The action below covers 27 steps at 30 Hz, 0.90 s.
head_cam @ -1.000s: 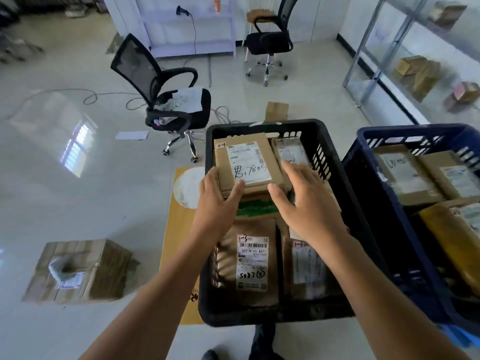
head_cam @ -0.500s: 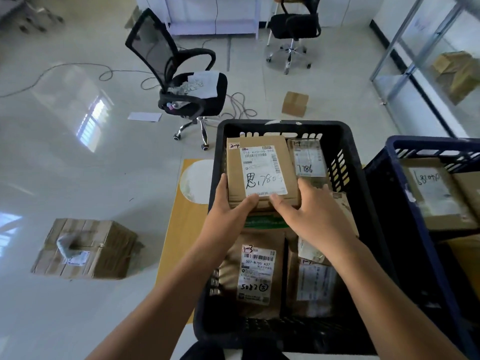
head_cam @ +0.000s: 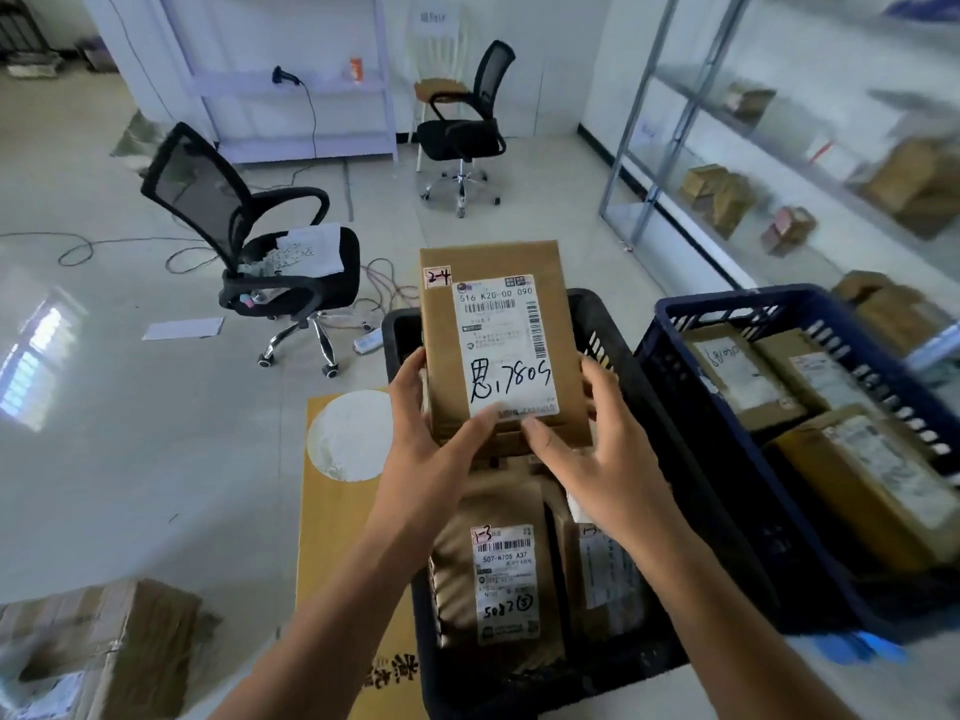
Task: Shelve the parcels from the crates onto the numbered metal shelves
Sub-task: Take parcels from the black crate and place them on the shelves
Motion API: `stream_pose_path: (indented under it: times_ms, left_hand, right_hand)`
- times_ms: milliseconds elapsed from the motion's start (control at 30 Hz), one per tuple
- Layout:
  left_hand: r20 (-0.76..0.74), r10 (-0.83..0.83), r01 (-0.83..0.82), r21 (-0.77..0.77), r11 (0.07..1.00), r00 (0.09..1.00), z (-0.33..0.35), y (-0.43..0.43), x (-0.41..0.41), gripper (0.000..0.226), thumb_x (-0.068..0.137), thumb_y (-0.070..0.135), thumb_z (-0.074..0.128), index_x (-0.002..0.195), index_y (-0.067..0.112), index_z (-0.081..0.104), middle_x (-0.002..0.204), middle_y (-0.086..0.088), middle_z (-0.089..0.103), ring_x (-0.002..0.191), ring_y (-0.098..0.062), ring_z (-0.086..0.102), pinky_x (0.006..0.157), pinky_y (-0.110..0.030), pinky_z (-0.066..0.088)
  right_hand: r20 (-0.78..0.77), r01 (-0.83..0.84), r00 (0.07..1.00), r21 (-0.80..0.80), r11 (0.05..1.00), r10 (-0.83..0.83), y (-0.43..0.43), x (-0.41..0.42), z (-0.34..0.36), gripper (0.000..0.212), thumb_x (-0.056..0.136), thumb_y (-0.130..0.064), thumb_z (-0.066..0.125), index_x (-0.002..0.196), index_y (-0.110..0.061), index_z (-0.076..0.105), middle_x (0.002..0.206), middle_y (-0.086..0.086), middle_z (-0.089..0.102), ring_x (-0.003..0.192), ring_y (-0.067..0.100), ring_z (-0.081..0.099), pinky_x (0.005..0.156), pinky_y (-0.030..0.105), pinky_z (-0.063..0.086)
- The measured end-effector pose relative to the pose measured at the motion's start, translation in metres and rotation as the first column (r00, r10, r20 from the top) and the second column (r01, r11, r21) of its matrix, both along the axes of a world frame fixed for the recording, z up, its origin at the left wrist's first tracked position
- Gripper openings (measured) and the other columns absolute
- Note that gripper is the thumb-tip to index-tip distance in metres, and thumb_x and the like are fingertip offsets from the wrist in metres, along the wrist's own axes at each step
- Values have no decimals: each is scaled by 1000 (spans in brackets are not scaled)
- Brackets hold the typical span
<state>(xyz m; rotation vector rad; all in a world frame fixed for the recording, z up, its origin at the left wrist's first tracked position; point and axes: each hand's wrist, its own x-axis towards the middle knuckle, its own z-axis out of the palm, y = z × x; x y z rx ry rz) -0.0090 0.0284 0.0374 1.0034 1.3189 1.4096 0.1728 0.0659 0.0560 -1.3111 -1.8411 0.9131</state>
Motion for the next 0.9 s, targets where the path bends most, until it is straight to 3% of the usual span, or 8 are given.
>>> stream_pose_path:
  times_ms: [133,233,400,533,633,700,800,900]
  left_hand:
    - [56,-94,90,84,992,994,17,-8,0,77,91,33,76,145,58,28,144,3,60,125,-18,65,95,-40,60]
    - [83,-186,173,138,975,979,30,-12,4,82,89,31,78,146,62,29,145,2,59,125,-22,66,91,-43,61]
    - [93,-440,419,185,889,893,50,-13,38,79,94,20,73,145,63,32,140,-2,63,116,-31,70,78,-46,64]
    - [90,-576,561,149,814,812,62,-21,94,78,92,26,75,141,69,33,141,-2,62,121,-32,67,88,-53,61]
    - [-85,-658,663,146,735,748,68,-35,146,68,88,58,69,146,64,34,144,9,57,129,-15,61,94,-40,60]
    - [-282,-640,687,109,719,715,67,-44,185,63,87,77,54,145,60,40,148,12,53,134,-10,55,100,-39,56]
    - [-611,-551,686,-17,727,569,58,-59,249,69,87,74,43,151,47,40,161,5,39,149,-16,34,118,-50,39]
    - [-847,-405,762,-1,648,344,44,-90,324,59,99,59,49,153,36,43,163,1,37,150,-16,18,125,-52,19]
  right_hand:
    - [-149,102,985,75,992,-90,-22,3,4,84,90,-41,78,159,-26,32,144,-4,55,129,12,60,98,34,60]
    - [-234,176,961,106,979,-147,-36,11,12,93,84,-50,75,162,-36,26,145,-8,41,131,14,57,91,31,62]
    - [-296,341,910,139,930,-289,-64,51,33,90,78,-56,76,151,-68,24,138,-20,31,124,-4,51,73,15,61]
    - [-303,480,854,140,866,-424,-99,108,36,88,79,-63,74,151,-68,23,143,-15,34,128,6,56,78,20,62]
    - [-328,654,743,167,738,-584,-138,157,29,84,78,-68,69,151,-66,27,138,-15,39,123,-4,55,82,12,57]
    - [-397,741,654,165,651,-644,-171,196,19,82,79,-65,68,152,-63,30,139,-14,42,127,1,56,91,20,58]
    - [-480,829,525,100,550,-703,-233,261,3,83,81,-57,71,155,-55,33,146,-3,47,135,18,55,103,47,57]
    - [-541,891,409,61,451,-735,-300,314,-6,81,81,-51,75,152,-54,38,142,-11,54,130,12,62,96,45,62]
